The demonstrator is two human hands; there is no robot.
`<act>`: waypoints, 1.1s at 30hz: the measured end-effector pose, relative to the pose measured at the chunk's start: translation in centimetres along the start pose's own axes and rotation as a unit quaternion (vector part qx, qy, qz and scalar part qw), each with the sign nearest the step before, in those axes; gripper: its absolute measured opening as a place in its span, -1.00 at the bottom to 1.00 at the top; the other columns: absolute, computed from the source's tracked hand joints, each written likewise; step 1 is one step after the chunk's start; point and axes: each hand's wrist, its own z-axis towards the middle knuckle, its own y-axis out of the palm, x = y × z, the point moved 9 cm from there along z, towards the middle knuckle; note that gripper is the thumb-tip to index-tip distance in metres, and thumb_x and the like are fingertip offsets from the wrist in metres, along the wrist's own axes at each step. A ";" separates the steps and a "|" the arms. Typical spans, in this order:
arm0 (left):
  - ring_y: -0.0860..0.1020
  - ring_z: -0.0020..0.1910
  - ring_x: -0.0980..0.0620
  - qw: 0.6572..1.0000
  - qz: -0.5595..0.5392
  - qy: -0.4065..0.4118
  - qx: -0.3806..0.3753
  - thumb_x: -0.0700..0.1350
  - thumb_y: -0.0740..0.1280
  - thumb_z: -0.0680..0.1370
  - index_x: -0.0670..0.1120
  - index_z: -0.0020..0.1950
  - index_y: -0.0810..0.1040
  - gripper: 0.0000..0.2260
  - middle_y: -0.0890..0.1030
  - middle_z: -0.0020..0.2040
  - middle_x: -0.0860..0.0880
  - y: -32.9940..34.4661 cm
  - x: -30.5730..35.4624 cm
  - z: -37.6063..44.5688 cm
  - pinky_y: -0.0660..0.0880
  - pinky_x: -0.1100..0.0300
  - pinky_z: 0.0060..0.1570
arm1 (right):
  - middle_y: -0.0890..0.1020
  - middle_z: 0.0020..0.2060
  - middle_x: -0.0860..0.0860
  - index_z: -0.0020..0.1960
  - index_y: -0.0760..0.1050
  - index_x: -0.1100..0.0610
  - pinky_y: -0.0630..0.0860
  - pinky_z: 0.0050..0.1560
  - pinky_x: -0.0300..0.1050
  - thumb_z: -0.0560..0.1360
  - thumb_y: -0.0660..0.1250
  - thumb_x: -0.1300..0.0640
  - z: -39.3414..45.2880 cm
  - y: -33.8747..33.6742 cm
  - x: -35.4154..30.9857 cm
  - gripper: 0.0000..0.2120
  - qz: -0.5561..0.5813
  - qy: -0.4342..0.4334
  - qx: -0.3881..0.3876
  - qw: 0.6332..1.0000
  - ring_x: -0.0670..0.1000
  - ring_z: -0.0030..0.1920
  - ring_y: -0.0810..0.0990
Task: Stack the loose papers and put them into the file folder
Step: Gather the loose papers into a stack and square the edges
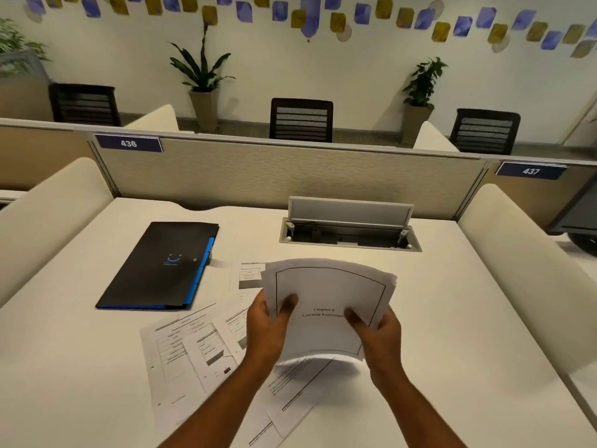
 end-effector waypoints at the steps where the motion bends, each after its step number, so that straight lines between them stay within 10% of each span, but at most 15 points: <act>1: 0.63 -0.05 0.01 1.000 -0.002 0.011 0.005 0.17 0.40 0.37 0.12 0.10 0.44 -0.65 0.62 -0.01 0.03 -0.2 0.5 0.1 0.65 0.11 -0.18 | 0.70 0.03 0.01 0.19 0.51 0.08 0.64 -0.14 -0.24 0.40 0.56 0.27 0.2 -0.2 -0.2 -0.58 0.013 -0.008 -0.005 1.000 0.01 0.02 0.70; 16: 0.57 0.10 -0.11 0.999 0.044 -0.021 -0.014 -0.03 0.50 0.42 0.09 0.17 0.43 -0.61 0.60 0.09 -0.04 0.1 -1.7 1.2 0.62 -0.02 -0.02 | 0.71 0.00 -0.02 0.11 0.59 -0.05 0.66 -0.02 -0.10 0.53 0.46 0.21 0.7 1.5 1.1 -0.78 -0.081 0.006 -0.031 0.996 0.07 0.07 0.68; 20: 0.48 0.22 0.01 0.998 0.047 0.022 0.042 0.00 0.53 0.37 0.10 0.24 0.34 -0.46 0.49 0.23 0.04 -1.9 -1.1 1.5 0.57 0.10 0.06 | 0.72 -0.04 0.06 0.02 0.58 0.03 0.63 -0.03 -0.05 0.52 0.47 0.24 1.3 0.6 1.4 -0.84 0.022 0.061 0.035 0.997 0.16 0.05 0.68; 24: 0.36 0.39 -0.18 0.986 -0.003 -0.137 0.098 0.03 0.54 0.34 0.04 0.44 0.20 -0.22 0.34 0.44 -0.10 -4.3 -5.2 0.8 0.39 -0.17 0.27 | 0.71 0.13 0.16 0.28 0.54 0.15 0.55 0.27 0.24 0.44 0.48 0.26 0.4 1.3 3.3 -0.58 0.200 0.168 0.027 0.965 0.24 0.17 0.66; 28: 0.55 0.21 -0.20 0.961 -0.179 -0.211 -0.027 0.05 0.52 0.32 0.00 0.39 0.37 -0.32 0.55 0.29 -0.16 -2.7 -7.1 0.5 0.44 -0.21 0.26 | 0.67 0.18 0.26 0.34 0.50 0.24 0.49 0.32 0.26 0.47 0.40 0.32 -1.8 3.1 4.2 -0.57 0.300 0.240 -0.042 0.922 0.26 0.21 0.66; 33: 0.61 0.08 -0.17 0.987 -0.087 -0.133 0.001 0.09 0.53 0.36 0.00 0.18 0.48 -0.53 0.64 0.07 -0.11 -5.2 -4.8 1.9 0.57 -0.12 0.07 | 0.68 0.19 0.21 0.30 0.55 0.18 0.64 0.08 0.18 0.36 0.48 0.29 0.0 -0.3 4.0 -0.49 0.255 0.200 -0.012 0.946 0.23 0.17 0.66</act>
